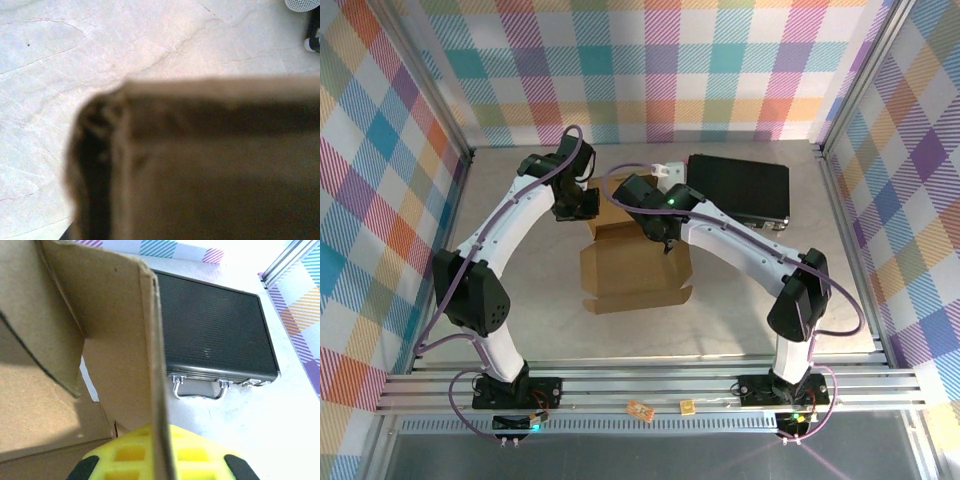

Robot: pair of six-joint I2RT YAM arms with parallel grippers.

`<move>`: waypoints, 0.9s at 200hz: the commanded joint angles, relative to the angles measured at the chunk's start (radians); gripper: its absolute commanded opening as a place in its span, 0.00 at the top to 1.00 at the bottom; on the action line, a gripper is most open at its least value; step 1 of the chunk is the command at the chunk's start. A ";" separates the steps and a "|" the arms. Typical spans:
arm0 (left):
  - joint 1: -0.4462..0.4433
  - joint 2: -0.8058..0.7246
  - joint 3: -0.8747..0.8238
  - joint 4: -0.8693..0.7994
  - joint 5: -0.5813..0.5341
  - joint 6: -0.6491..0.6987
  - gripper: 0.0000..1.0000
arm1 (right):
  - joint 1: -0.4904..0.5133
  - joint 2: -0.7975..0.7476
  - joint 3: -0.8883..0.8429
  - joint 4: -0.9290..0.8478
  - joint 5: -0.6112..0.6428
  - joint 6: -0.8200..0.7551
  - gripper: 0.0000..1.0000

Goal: Fold the paper box

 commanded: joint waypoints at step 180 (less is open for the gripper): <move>0.111 0.154 0.062 -0.040 0.535 0.457 1.00 | -0.799 -0.343 -0.553 0.721 -2.152 -0.357 0.38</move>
